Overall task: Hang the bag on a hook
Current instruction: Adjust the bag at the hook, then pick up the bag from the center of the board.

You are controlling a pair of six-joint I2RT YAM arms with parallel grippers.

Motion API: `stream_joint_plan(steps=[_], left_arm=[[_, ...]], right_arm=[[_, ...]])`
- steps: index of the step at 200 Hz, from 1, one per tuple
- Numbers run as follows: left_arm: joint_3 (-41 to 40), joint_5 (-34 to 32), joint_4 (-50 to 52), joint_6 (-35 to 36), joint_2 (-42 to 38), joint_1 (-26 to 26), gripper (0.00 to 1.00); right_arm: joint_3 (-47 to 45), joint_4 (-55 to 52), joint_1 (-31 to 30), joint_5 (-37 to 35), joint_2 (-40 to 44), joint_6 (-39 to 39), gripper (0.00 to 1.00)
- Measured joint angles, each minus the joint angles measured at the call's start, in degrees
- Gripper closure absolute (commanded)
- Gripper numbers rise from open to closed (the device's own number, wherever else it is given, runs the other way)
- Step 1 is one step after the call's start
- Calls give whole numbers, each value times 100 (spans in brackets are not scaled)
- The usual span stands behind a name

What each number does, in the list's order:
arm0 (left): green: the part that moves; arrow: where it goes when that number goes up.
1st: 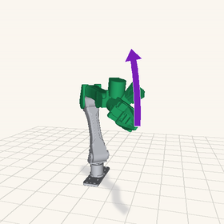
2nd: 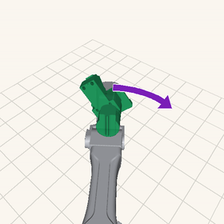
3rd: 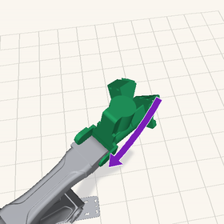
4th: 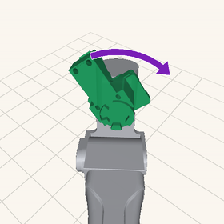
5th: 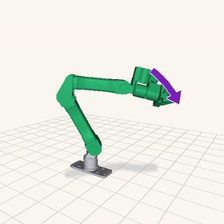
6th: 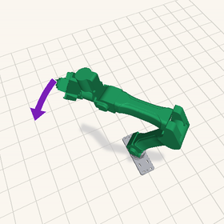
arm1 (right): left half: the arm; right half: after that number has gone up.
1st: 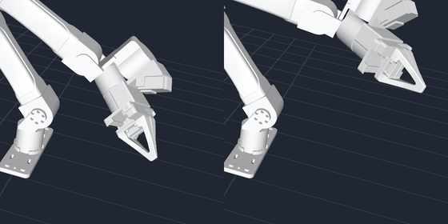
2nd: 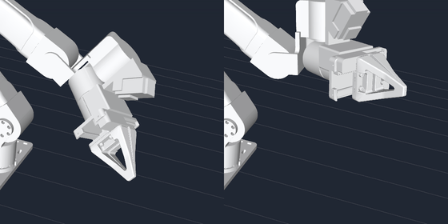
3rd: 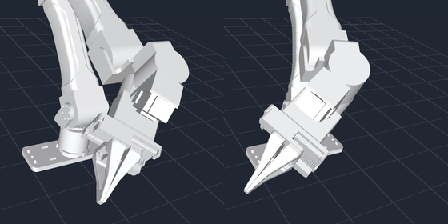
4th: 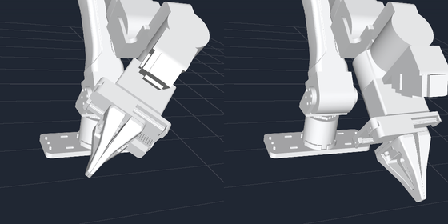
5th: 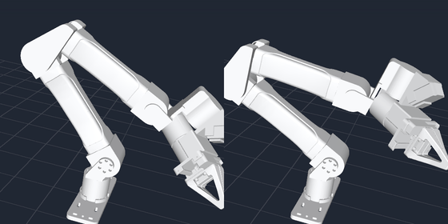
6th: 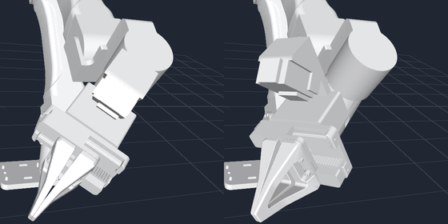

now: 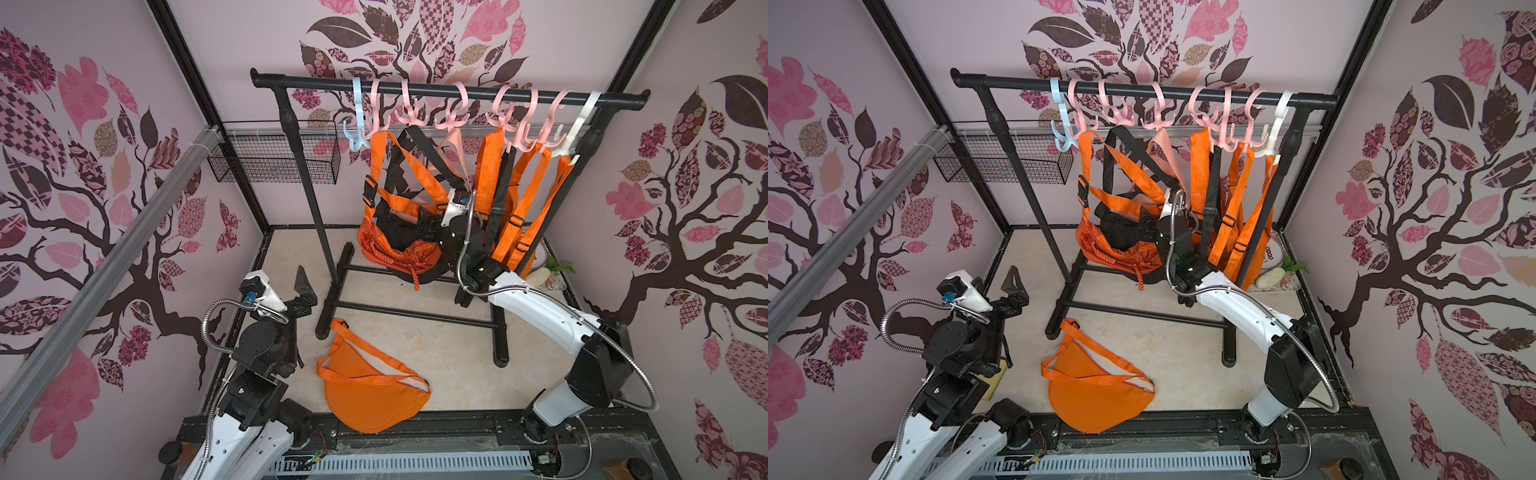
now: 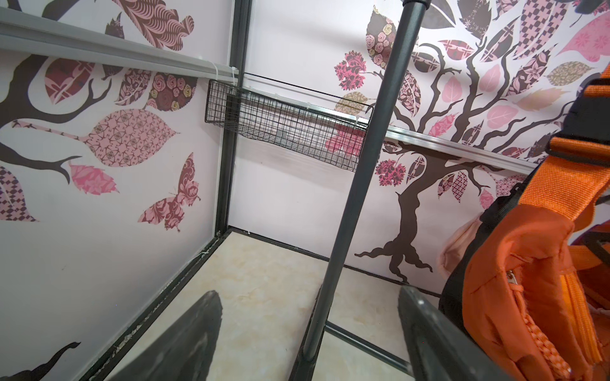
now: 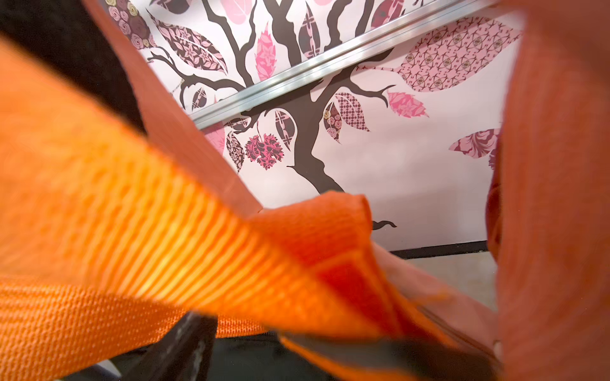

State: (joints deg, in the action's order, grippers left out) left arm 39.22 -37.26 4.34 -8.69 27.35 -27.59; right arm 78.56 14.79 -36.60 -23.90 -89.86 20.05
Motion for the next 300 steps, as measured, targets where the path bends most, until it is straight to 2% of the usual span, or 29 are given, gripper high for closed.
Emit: stream_joint_plan(steps=[12, 20, 34, 55, 90, 129, 163, 191, 215, 263, 282, 300], left_arm=[[-7, 0, -13, 9, -17, -17, 13], [-9, 0, -17, 11, -24, -17, 13], [-9, 0, -35, 13, -24, -20, 13], [-9, 15, -48, 11, -9, -20, 11], [81, 146, 232, -111, 306, -20, 10], [911, 374, 1292, -358, 925, -87, 10], [997, 407, 1891, -507, 505, -96, 9], [785, 254, 2155, -505, -70, -94, 9], [457, 153, 2243, -498, -317, -107, 9], [284, 85, 2385, -494, -452, -138, 10], [254, 85, 2321, -481, -472, -140, 10], [227, 87, 2282, -479, -470, -140, 10]], right_arm=[[-9, -81, 0, 120, 107, 59, 18], [-57, -127, -2, 229, 201, 90, 9], [-267, -177, -13, 398, 461, 164, 0], [-629, -260, -129, 662, 999, 199, 0], [-588, -358, -573, 1318, 1613, 13, 0], [-601, -586, -824, 1952, 2146, -15, 0], [-732, -782, -1132, 2398, 2538, -195, 0], [-918, -1121, -2159, 2470, 2588, -791, 1], [-1862, -1261, -2916, 2588, 2636, -1080, 4], [-3930, -1497, -3027, 2673, 2343, -824, 8], [-4172, -1432, -3171, 2673, 1923, -743, 8], [-4129, -1224, -3589, 2621, 1355, -815, 9]])
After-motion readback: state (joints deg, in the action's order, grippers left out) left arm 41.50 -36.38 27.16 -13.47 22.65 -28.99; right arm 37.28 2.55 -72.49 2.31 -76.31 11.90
